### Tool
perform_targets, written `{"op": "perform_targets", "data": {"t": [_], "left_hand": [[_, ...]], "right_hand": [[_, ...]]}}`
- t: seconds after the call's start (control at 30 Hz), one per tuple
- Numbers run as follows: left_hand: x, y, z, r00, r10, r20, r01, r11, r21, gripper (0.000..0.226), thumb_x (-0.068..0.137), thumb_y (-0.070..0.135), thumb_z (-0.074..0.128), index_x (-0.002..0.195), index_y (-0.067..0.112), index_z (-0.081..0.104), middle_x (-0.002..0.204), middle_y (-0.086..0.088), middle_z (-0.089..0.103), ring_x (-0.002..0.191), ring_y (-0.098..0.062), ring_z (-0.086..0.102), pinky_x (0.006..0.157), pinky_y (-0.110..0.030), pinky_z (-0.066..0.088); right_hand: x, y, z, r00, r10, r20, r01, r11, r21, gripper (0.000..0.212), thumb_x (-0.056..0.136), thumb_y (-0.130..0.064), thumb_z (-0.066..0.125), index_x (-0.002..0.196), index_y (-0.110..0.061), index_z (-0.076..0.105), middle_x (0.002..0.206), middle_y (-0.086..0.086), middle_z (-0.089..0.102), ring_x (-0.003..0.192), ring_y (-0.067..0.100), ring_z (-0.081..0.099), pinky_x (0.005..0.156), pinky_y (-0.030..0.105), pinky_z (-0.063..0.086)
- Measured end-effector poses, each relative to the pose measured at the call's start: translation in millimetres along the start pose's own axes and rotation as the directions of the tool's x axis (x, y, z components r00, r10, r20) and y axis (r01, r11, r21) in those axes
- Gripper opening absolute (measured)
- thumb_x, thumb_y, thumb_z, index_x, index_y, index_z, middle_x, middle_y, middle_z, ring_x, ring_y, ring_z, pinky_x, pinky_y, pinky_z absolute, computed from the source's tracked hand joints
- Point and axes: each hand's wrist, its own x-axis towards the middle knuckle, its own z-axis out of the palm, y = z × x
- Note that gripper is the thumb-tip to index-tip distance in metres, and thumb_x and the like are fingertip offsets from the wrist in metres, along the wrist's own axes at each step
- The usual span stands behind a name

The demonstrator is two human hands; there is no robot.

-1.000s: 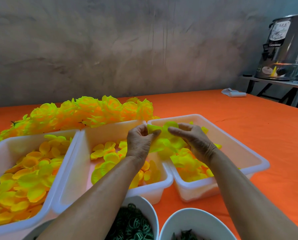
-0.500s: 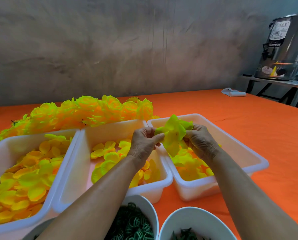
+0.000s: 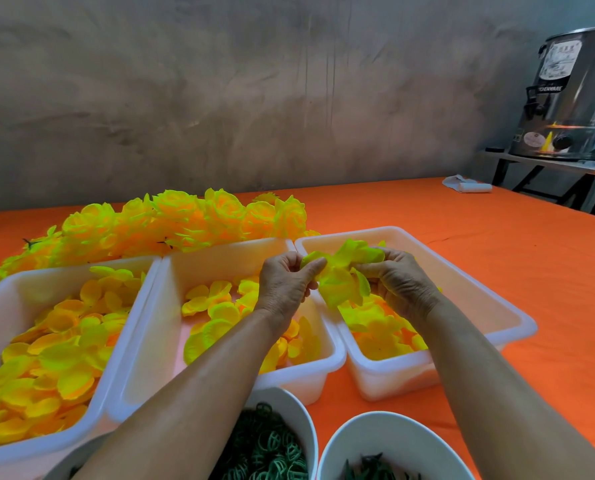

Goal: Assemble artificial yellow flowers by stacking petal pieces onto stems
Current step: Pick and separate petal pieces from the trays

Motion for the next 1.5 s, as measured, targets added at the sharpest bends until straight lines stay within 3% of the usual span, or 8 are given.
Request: {"op": "perform_targets", "data": {"t": [0.27,0.37,0.53,0.67,0.83,1.1,1.3,1.5], "left_hand": [[0.9,2.9,0.7,0.999,-0.016,-0.044,0.014,0.999,-0.033,0.029,0.095,0.028,0.054,0.085,0.003,0.066,0.063,-0.002,0.061,0.046,-0.006,0.049,0.043,-0.016,0.038],[1.9,4.1,0.3,0.997,-0.004,-0.072,0.001,0.999,-0.047,0.028,0.095,0.026,0.055,0.081,0.004,0.066,0.064,-0.004,0.063,0.046,-0.006,0.050,0.044,-0.017,0.039],[4.2,6.0,-2.3,0.993,-0.025,-0.117,0.020,0.999,-0.050,0.028,0.094,0.026,0.055,0.076,0.008,0.066,0.063,-0.004,0.064,0.048,-0.009,0.051,0.043,-0.016,0.040],[9.6,15.1,-6.6,0.992,-0.050,-0.115,0.046,0.998,-0.038,0.026,0.096,0.023,0.053,0.080,0.006,0.066,0.065,-0.004,0.063,0.049,-0.009,0.052,0.043,-0.016,0.041],[5.3,32.8,-12.6,0.993,-0.073,-0.098,0.071,0.997,-0.027,0.026,0.096,0.021,0.052,0.087,0.002,0.066,0.066,-0.003,0.063,0.050,-0.009,0.051,0.046,-0.019,0.042],[-32.6,75.3,-52.0,0.993,-0.026,-0.113,0.038,0.994,0.105,0.025,0.098,0.017,0.048,0.079,0.009,0.062,0.069,-0.003,0.062,0.053,-0.011,0.051,0.046,-0.018,0.041],[-85.6,83.3,-103.8,0.994,-0.014,-0.113,0.037,0.977,0.209,0.026,0.098,0.015,0.048,0.076,0.011,0.061,0.067,-0.003,0.062,0.050,-0.009,0.051,0.047,-0.019,0.041],[-138.4,84.2,-155.4,0.992,0.005,-0.123,0.034,0.949,0.315,0.018,0.091,0.005,0.056,0.074,0.010,0.062,0.066,-0.003,0.063,0.047,-0.003,0.053,0.047,-0.016,0.041]], "right_hand": [[1.4,0.4,-1.3,0.993,-0.010,-0.115,0.009,1.000,-0.011,0.027,0.075,0.017,0.060,0.083,-0.008,0.064,0.066,0.003,0.069,0.055,0.016,0.064,0.050,0.026,0.055],[3.5,0.9,-1.2,0.981,-0.036,-0.188,0.011,0.991,-0.131,0.040,0.074,0.018,0.058,0.102,-0.011,0.062,0.081,0.010,0.061,0.068,0.024,0.058,0.058,0.030,0.049],[7.8,2.3,-8.4,0.971,-0.025,-0.239,-0.067,0.928,-0.368,0.043,0.074,0.019,0.049,0.108,-0.001,0.064,0.068,0.010,0.053,0.052,0.020,0.048,0.050,0.023,0.038],[7.9,-2.6,-11.2,0.979,0.018,-0.202,-0.144,0.765,-0.628,0.039,0.069,0.016,0.055,0.107,0.011,0.061,0.064,0.009,0.049,0.053,0.017,0.045,0.048,0.023,0.031],[3.1,-14.0,-5.0,0.993,0.036,-0.112,-0.115,0.471,-0.875,0.075,0.065,-0.002,0.081,0.134,-0.009,0.051,0.131,0.015,0.055,0.120,0.027,0.052,0.093,0.032,0.046],[-29.8,-19.4,7.1,0.998,-0.011,-0.059,-0.059,0.021,-0.998,0.066,0.085,-0.040,0.064,0.139,-0.012,0.037,0.143,0.016,0.042,0.132,0.037,0.037,0.104,0.047,0.037],[-67.7,-29.4,51.2,0.957,-0.246,0.151,0.219,0.276,-0.936,0.035,0.089,-0.010,0.060,0.124,-0.008,0.061,0.123,0.016,0.063,0.117,0.030,0.055,0.096,0.031,0.037],[-111.8,-24.2,105.7,0.905,-0.196,0.377,0.424,0.488,-0.763,0.023,0.083,-0.006,0.068,0.106,-0.011,0.071,0.097,0.014,0.071,0.088,0.028,0.065,0.077,0.029,0.045]]}}
